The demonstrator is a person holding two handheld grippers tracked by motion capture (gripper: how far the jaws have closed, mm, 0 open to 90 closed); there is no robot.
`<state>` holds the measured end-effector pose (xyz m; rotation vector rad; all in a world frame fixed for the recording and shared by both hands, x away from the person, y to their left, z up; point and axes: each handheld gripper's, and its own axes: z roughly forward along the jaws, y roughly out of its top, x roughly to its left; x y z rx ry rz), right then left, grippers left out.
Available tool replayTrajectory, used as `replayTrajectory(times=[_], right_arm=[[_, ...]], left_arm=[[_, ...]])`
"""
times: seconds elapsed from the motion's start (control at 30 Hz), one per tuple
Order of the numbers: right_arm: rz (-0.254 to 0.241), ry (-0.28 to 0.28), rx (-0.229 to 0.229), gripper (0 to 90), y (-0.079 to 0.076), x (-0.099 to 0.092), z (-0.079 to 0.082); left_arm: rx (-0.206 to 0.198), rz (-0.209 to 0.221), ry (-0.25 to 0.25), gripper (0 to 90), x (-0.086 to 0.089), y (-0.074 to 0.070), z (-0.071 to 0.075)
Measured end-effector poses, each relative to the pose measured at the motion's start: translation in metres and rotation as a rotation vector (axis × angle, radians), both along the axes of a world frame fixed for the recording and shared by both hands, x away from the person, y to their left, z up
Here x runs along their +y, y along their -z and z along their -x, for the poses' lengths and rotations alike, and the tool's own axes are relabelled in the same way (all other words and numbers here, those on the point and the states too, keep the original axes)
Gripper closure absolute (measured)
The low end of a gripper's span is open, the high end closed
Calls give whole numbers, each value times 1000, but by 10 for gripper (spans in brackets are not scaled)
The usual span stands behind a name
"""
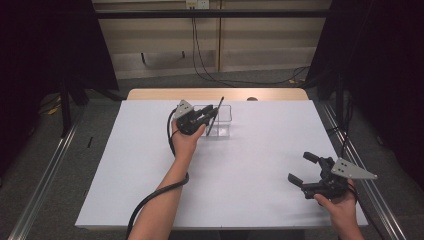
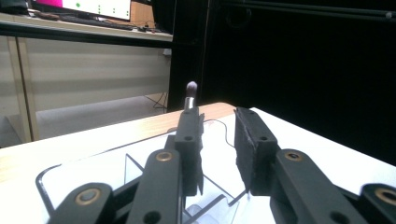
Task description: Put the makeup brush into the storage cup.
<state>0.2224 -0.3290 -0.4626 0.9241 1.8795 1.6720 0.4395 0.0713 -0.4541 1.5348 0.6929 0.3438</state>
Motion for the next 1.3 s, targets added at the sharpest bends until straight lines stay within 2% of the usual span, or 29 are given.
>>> replayTrajectory(times=[0.5, 0.77, 0.87, 0.93, 1.2, 1.3], right_arm=[[1, -2, 1, 8, 0, 1, 0], [1, -1, 1, 8, 0, 1, 0], [1, -1, 1, 9, 0, 1, 0], [2, -1, 2, 9, 0, 1, 0], [1, -2, 1, 8, 0, 1, 0], [2, -3, -2, 9, -1, 1, 0]], left_arm=[[10, 12, 30, 599, 2, -6, 2], [3, -3, 44, 536, 1, -9, 3], [5, 4, 54, 503, 1, -11, 3], [-3, -5, 58, 450, 0, -11, 4], [-17, -9, 76, 376, 0, -14, 6], [-20, -12, 84, 322, 0, -15, 6]])
